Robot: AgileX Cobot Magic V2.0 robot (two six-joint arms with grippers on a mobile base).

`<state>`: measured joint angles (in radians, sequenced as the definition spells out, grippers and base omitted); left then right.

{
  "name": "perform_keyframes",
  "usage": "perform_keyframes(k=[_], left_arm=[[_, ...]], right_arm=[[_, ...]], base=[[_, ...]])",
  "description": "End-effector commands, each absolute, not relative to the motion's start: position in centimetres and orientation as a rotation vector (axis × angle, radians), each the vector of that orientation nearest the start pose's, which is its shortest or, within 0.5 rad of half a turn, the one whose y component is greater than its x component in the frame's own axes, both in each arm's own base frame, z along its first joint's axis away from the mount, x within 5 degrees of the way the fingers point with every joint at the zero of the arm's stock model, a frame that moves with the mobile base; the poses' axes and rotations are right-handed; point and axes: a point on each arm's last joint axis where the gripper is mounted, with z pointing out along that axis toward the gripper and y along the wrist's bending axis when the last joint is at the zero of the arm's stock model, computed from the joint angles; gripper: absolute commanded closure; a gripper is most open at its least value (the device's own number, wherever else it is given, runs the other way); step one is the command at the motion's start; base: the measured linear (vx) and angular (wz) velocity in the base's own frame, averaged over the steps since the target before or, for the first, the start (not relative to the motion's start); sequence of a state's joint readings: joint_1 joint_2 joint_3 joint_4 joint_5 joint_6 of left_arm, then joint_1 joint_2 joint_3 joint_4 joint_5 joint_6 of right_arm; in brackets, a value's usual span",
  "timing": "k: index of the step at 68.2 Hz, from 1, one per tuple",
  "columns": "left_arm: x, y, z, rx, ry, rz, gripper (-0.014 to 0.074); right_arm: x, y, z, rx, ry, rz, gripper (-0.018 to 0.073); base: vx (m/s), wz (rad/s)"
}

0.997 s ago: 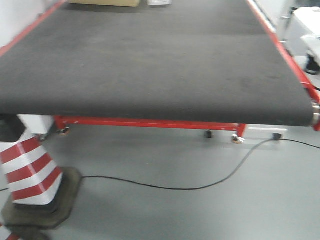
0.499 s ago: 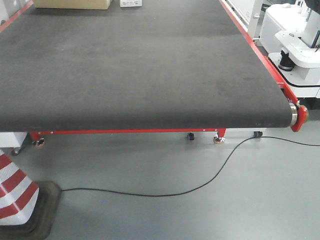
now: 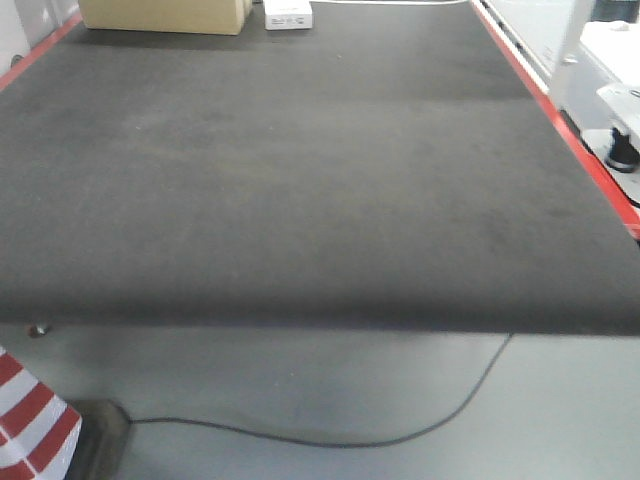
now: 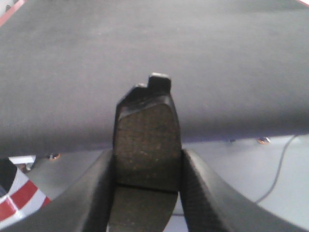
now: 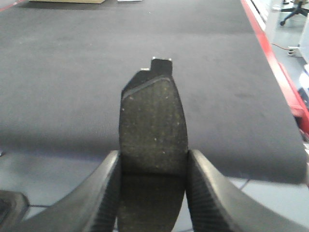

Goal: Move and align brake pads A on conveyor
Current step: 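Drive up to the black belt conveyor holding both brake pads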

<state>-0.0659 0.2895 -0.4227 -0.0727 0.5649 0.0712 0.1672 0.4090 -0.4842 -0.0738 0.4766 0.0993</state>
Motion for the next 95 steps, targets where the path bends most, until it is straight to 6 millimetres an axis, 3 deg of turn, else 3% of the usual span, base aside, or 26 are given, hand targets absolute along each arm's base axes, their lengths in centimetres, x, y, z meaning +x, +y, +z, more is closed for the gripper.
perform_keyframes(k=[1,95], left_arm=[[6.84,-0.80,30.32,0.077,1.797,-0.090,0.0603],[6.84,-0.80,30.32,0.077,1.797,-0.090,0.0603]], right_arm=[[8.79,1.16,32.28,-0.101,1.761,0.107,0.0564],[8.79,1.16,32.28,-0.101,1.761,0.107,0.0564]], base=[[0.37,0.14],[0.30,-0.02]])
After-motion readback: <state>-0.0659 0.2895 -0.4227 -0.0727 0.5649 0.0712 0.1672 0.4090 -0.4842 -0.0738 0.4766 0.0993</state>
